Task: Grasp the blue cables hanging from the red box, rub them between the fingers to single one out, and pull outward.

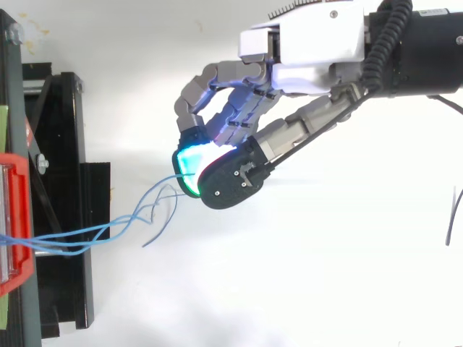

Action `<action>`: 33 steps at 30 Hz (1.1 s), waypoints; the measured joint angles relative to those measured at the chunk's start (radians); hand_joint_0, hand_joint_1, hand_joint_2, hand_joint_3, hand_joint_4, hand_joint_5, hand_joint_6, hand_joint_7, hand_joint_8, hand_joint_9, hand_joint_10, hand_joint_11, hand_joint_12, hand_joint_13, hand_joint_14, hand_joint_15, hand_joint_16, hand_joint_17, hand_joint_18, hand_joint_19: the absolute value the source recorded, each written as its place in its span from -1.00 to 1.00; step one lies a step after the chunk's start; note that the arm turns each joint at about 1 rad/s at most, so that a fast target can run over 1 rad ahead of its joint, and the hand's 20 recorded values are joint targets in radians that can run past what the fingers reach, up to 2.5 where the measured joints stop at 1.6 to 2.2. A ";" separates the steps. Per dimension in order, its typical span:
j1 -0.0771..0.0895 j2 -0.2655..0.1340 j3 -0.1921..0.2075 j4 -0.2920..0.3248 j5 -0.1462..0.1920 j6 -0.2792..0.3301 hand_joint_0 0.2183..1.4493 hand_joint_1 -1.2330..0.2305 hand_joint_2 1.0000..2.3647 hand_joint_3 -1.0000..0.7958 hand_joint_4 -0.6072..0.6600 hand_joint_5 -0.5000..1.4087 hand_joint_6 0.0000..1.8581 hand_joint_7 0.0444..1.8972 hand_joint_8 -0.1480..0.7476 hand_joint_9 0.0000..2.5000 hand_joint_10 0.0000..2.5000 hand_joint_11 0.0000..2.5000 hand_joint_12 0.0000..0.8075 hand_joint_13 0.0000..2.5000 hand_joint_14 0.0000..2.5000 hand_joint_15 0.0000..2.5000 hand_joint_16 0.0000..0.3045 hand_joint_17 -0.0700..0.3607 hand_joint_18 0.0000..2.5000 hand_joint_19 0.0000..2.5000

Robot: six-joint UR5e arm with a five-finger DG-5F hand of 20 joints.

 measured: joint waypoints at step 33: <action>0.001 0.000 0.000 0.015 0.000 0.000 -0.40 -0.40 -0.98 0.06 -0.04 -0.58 -0.08 0.16 -0.15 -0.32 -0.99 -0.77 0.00 -0.36 -0.99 -0.62 -0.67 -0.15 -0.39 -0.56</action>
